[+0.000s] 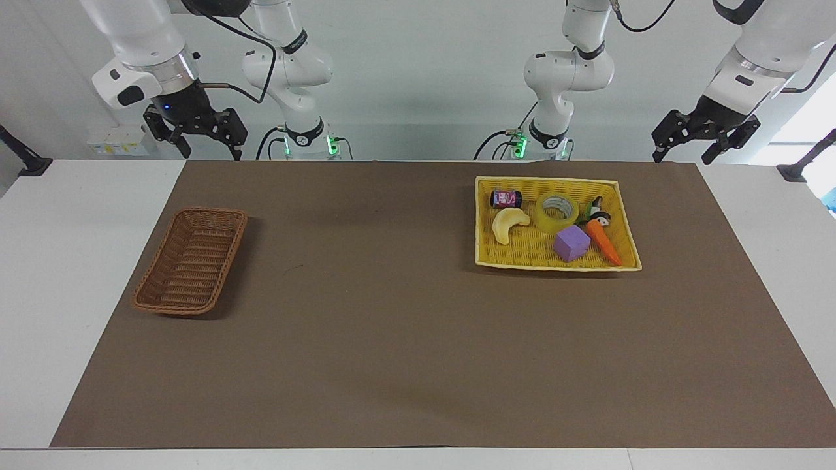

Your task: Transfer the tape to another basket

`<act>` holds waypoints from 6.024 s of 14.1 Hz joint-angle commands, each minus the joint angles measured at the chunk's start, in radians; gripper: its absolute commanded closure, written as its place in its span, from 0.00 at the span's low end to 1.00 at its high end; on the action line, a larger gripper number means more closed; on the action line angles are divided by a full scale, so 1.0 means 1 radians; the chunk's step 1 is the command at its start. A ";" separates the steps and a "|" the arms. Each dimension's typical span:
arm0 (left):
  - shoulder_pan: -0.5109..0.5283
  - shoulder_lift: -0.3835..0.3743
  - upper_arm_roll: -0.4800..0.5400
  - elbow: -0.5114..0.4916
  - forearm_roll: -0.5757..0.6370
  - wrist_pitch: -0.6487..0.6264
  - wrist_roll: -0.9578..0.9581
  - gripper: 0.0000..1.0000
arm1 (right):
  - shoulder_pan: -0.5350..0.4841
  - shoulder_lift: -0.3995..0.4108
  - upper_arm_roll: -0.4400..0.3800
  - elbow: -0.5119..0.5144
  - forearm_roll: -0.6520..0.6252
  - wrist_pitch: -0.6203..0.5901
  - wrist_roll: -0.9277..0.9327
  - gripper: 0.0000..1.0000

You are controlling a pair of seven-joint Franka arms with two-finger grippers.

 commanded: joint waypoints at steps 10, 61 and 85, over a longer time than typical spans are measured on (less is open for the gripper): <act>0.019 -0.007 0.006 0.009 -0.001 -0.029 0.016 0.00 | -0.005 -0.009 0.001 -0.006 0.005 -0.008 -0.021 0.00; -0.168 -0.229 -0.008 -1.112 -0.011 0.782 -0.019 0.00 | -0.011 -0.026 0.001 -0.038 0.005 -0.005 -0.021 0.00; -0.159 -0.205 -0.001 -0.682 -0.011 0.301 -0.025 1.00 | -0.014 -0.032 0.001 -0.044 0.008 -0.007 -0.023 0.00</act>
